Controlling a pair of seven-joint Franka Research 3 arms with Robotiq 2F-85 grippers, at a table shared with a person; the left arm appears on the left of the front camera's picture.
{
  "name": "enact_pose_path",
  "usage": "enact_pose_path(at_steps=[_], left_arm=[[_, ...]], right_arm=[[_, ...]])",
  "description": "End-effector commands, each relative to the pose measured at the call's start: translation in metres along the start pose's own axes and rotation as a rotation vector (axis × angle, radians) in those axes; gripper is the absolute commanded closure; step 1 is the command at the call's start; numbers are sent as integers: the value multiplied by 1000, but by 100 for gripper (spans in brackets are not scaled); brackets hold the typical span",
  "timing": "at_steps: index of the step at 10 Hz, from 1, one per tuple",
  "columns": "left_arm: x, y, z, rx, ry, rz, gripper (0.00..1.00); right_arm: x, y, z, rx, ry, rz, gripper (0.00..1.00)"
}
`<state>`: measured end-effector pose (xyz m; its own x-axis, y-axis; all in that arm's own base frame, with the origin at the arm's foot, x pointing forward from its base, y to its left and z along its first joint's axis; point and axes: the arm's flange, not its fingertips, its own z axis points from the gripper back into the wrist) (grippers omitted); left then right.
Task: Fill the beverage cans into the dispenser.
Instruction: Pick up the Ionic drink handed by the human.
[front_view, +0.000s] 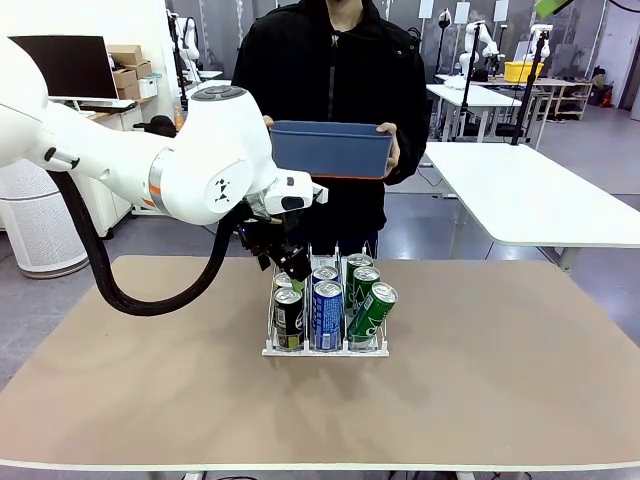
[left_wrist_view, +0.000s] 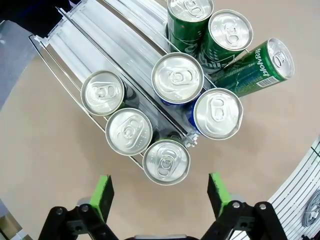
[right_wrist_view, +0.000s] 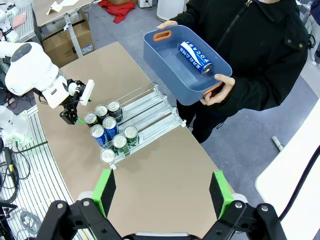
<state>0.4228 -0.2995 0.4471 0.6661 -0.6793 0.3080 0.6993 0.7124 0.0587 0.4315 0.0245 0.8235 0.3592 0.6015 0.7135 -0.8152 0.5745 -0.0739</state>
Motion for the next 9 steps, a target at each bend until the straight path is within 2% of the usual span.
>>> enact_pose_path(at_steps=[1, 2, 3, 6, 7, 9], left_arm=[[0, 0, 0, 0, 0, 0, 0], [-5, 10, 18, -114, -28, -41, 0], [-16, 18, 40, -152, -33, -56, 0], [-56, 58, 124, -73, -102, -65, 0], [-62, 70, 146, -51, -104, -58, 0], [-70, 104, 205, -47, -174, -88, 0]], right_arm=[[-1, 2, 0, 0, 7, -5, 0], [-1, 2, 0, 0, 7, -5, 0], [-1, 2, 0, 0, 7, -5, 0], [-1, 2, 0, 0, 7, -5, 0], [-1, 2, 0, 0, 7, -5, 0], [-1, 2, 0, 0, 7, -5, 0]])
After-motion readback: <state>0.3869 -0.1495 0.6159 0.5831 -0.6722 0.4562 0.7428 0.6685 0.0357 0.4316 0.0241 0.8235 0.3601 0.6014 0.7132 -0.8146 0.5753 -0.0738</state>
